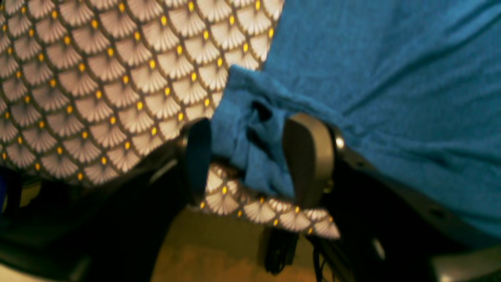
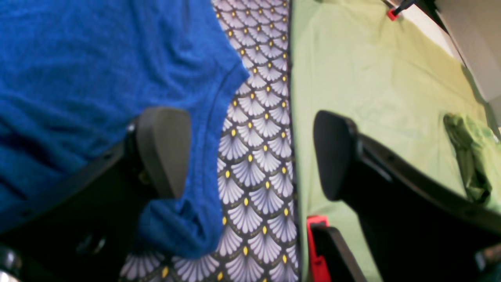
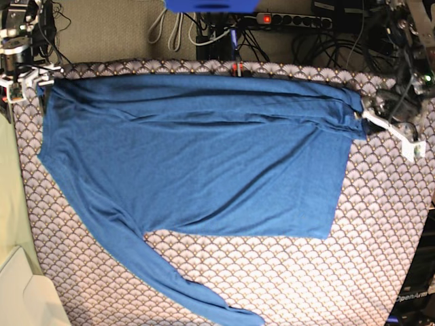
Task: Fold the T-shirt properly
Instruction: 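Open both grippers, release the edge and raise them, then move both grippers down to the shirt's opposite edge near the sleeves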
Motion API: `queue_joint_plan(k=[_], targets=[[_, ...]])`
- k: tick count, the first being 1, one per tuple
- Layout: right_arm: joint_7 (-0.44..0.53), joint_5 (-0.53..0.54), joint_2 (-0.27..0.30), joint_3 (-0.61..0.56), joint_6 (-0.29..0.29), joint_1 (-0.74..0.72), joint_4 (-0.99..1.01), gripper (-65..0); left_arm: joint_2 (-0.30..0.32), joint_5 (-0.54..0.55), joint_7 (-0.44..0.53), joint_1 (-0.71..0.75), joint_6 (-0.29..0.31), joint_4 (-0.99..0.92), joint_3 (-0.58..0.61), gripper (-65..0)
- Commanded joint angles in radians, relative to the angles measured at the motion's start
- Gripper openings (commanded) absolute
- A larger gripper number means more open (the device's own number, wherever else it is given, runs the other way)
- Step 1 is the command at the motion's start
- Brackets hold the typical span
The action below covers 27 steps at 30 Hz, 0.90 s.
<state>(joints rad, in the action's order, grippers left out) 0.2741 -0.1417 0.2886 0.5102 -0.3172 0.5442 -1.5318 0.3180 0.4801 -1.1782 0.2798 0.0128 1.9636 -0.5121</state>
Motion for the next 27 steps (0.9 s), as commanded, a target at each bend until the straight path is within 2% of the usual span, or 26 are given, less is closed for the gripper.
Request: queue_joint_plan(k=[1,5,11,12,15,19,21,23,27], targets=[[0.024,0.014,0.019,0.012,0.014,0.003,-0.017,-15.2,0.019,0.002,0.016,-0.023,0.000,0.016,-0.006,-32.5],[0.021,0.014,0.016,0.031,0.013,-0.039,-0.011,-15.0,0.019,0.002,0.047,-0.078,0.000,0.015,-0.004,-32.5],[0.014,0.012,0.021,0.029,0.010,-0.160,0.014,-10.5,0.000,0.012,0.048,-0.193,0.000,-0.077,0.007,-32.2],[0.012,0.012,0.021,0.029,-0.006,-0.192,0.023,-9.0,-0.003,0.010,0.051,-0.212,0.000,-0.096,0.016,-32.2],[-0.057,0.012,0.014,0.031,-0.124,-0.303,0.050,-5.8,-0.003,0.010,0.051,-0.288,0.002,-0.165,0.036,-32.2],[-0.258,0.014,0.002,0.031,-0.277,-0.467,0.057,-5.3,0.000,0.002,0.053,-0.411,0.002,-0.277,0.096,-32.2],[-0.350,0.014,0.001,0.031,-0.316,-0.542,0.057,-5.3,0.002,0.002,0.071,-0.469,0.002,-0.341,0.123,-32.2],[-0.424,0.012,0.001,0.029,-0.336,-0.597,0.061,-5.3,0.005,0.002,0.143,-0.506,0.002,-0.402,0.160,-32.2],[-0.514,0.009,0.004,-0.009,-0.354,-0.715,0.153,-5.3,0.010,0.001,0.450,-0.532,0.002,-0.530,0.258,-32.3]])
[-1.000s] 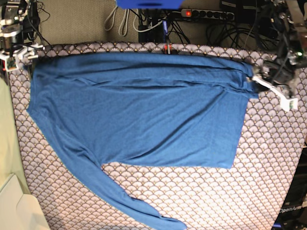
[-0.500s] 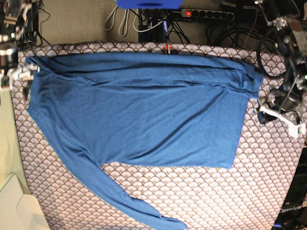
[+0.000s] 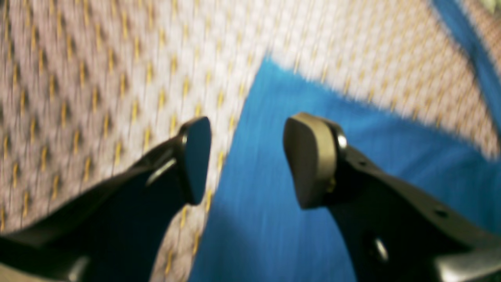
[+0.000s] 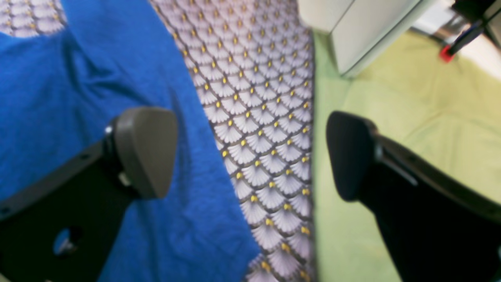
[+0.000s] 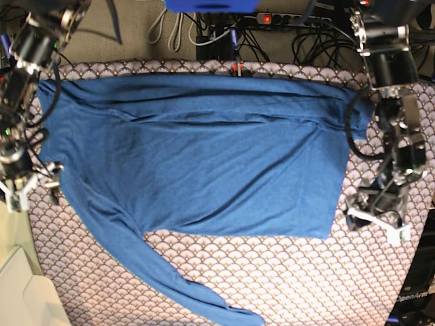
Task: Fold the T-shirt properly
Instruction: 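Move both grippers down to the shirt's opposite edge near the sleeves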
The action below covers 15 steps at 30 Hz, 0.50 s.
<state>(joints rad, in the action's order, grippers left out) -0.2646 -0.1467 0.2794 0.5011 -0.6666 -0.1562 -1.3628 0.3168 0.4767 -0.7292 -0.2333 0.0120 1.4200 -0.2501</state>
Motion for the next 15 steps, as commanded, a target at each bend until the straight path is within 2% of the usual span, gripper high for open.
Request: queue_joint_plan(k=[1,3,6,8,11,15], targets=[[0.014,0.012,0.016,-0.014,-0.002,-0.033,0.012,-5.3,0.022,0.004,0.075,-0.019,0.003,-0.017,0.025,-32.3],[0.011,0.012,0.030,-0.038,0.000,-0.058,0.058,-5.3,0.043,0.004,0.187,-0.028,0.003,-0.071,0.119,-32.3],[0.012,0.011,0.039,-0.098,0.003,-0.098,0.135,-5.3,0.086,0.004,0.244,-0.102,0.003,-0.186,0.272,-32.3],[0.014,-0.011,0.048,-0.124,0.003,-0.135,0.184,-5.3,0.094,0.004,0.274,-0.154,0.003,-0.282,0.346,-32.3],[0.018,-0.067,0.047,-0.135,0.003,-0.202,0.283,-5.3,0.091,0.004,0.333,-0.211,0.003,-0.400,0.363,-32.3],[0.081,-0.123,0.036,-0.135,0.003,-0.306,0.418,-5.3,0.086,0.004,0.383,-0.303,0.003,-0.543,0.366,-32.3]])
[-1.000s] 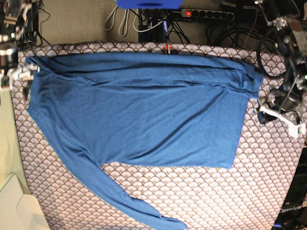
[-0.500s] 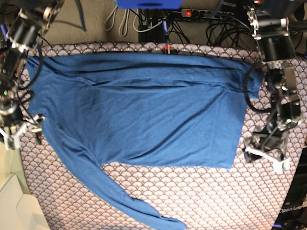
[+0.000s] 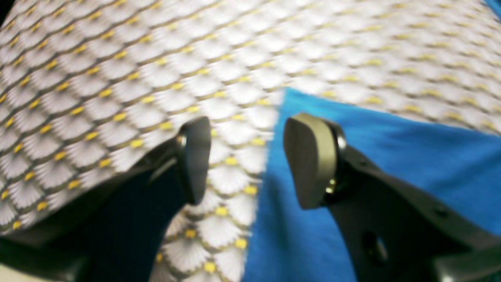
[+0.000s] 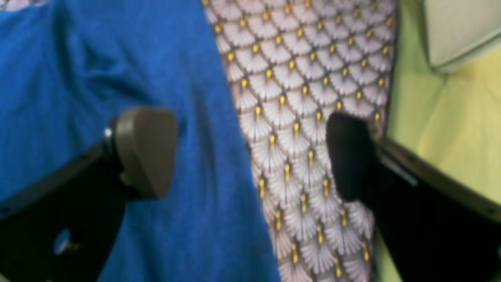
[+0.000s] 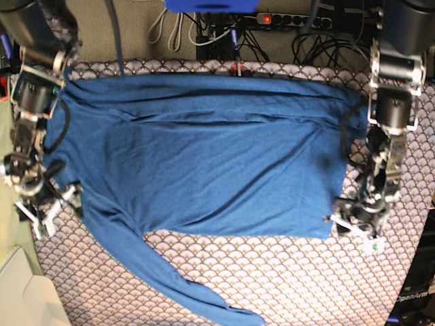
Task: Fold the T-shirt properly
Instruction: 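Move both grippers down to the shirt's opposite edge near the sleeves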
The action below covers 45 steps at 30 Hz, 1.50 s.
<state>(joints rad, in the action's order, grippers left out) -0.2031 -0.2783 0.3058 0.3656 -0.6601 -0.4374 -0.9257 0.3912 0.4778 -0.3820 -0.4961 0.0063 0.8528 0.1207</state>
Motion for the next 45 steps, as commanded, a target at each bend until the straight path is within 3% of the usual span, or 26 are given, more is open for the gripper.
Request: queue_joint_plan(k=[1,4,8,10,14,19,29,42,45], targets=[[0.032,-0.005,0.008,0.000,-0.003,-0.048,0.017,-5.3,0.012,0.003,0.042,-0.055,0.008,-0.007,-0.005,-32.3],[0.066,-0.011,0.011,0.000,0.046,-0.110,0.113,-5.3,-0.010,0.003,0.045,-0.128,0.010,-0.106,0.010,-32.2],[0.121,-0.011,0.023,-0.001,0.133,-0.139,0.204,-5.3,-0.030,0.003,0.125,-0.184,0.113,-0.223,0.112,-32.2],[0.139,-0.011,0.023,-0.001,0.153,-0.134,0.210,-5.3,-0.061,0.003,0.179,-0.195,0.122,-0.272,0.164,-32.2],[0.153,-0.011,0.022,-0.001,0.153,-0.128,0.210,-5.3,-0.099,0.003,0.236,-0.250,0.122,-0.419,0.184,-32.2],[0.153,-0.011,0.023,-0.001,0.153,-0.127,0.208,-5.3,-0.100,0.003,0.298,-0.289,0.122,-0.559,0.182,-32.2],[0.153,-0.011,0.019,-0.001,0.152,-0.108,0.207,-5.3,-0.134,0.003,0.346,-0.299,0.122,-0.570,0.190,-32.2],[0.153,-0.011,0.026,-0.001,0.152,-0.107,0.205,-5.3,-0.131,0.008,0.354,-0.275,0.122,-0.570,0.184,-32.2],[0.153,-0.011,0.026,-0.001,0.152,-0.107,0.205,-5.3,-0.133,0.009,0.354,-0.267,0.094,-0.570,0.184,-32.2]])
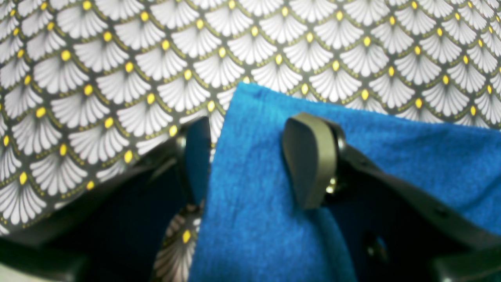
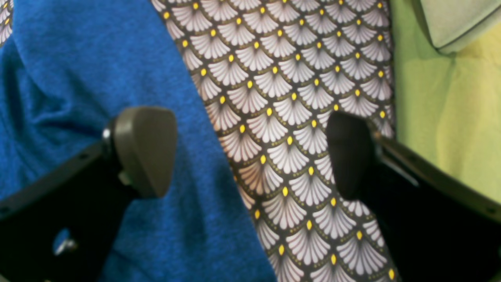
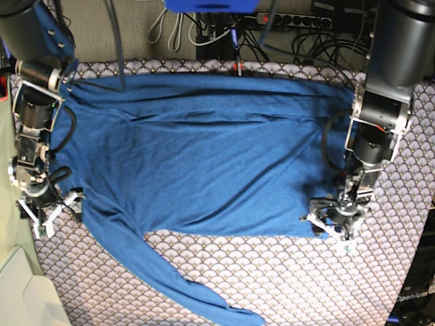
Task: Fold the T-shirt properly
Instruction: 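Move both grippers down to the shirt's opposite edge near the sleeves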
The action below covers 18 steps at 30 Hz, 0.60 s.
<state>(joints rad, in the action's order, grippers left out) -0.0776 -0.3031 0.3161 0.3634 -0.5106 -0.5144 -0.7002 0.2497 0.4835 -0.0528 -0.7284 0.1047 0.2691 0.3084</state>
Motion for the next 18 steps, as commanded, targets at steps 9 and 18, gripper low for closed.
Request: queue_joint_plan(k=[9,18], targets=[[0.028,0.014,0.016,0.001,0.002,-0.030,-0.020,-5.3,0.007,0.005,0.069,0.003,-0.043,0.014,-0.005,-32.2],[0.028,0.014,0.016,0.006,0.004,-0.028,-0.020,-5.3,-0.020,-0.001,0.064,0.005,-0.036,0.014,-0.001,-32.2]])
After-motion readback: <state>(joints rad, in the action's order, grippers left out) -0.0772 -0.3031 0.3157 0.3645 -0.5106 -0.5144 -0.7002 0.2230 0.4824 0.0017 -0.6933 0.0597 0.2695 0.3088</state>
